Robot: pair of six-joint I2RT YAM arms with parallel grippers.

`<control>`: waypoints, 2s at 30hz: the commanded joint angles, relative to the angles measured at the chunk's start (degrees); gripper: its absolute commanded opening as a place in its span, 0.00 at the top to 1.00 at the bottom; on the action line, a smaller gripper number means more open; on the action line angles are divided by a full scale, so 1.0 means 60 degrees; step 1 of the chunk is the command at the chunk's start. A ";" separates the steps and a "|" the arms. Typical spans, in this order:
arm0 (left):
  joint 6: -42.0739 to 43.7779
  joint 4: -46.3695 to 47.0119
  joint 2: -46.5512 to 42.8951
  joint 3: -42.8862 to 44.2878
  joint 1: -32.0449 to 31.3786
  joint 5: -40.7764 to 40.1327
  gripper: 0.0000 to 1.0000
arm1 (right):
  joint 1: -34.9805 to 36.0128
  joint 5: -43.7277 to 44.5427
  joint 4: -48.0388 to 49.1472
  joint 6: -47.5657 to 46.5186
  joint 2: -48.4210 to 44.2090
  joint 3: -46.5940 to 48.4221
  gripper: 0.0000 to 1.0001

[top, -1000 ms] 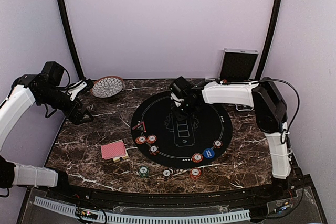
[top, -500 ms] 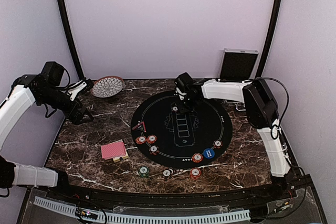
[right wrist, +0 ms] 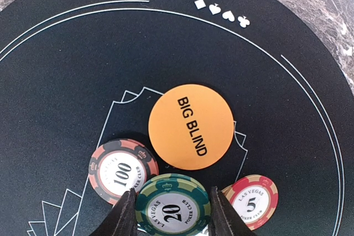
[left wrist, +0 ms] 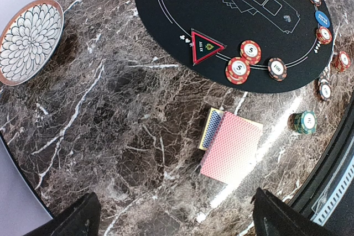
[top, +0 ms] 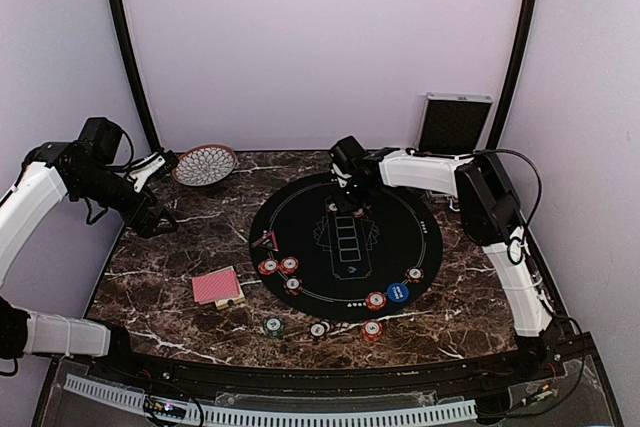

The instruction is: Distribute texas hold em gaming equipment

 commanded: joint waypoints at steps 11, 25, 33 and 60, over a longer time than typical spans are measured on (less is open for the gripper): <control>0.0047 -0.0257 -0.0106 0.0070 -0.0022 0.0072 0.01 | 0.0319 0.0629 0.0190 -0.0331 -0.1178 -0.0608 0.66; 0.0052 -0.0248 -0.0169 -0.0008 -0.0022 0.0112 0.01 | -0.0448 0.0716 0.0398 0.0029 -0.2338 -0.1840 0.70; 0.0069 -0.0250 -0.0203 -0.0015 -0.0022 0.0098 0.01 | -0.0896 0.0420 0.0780 0.0217 -0.2450 -0.2815 0.70; 0.0086 -0.0272 -0.0341 -0.0031 -0.0022 0.0065 0.01 | -0.1109 0.0496 0.0560 0.0297 -0.2060 -0.2865 0.34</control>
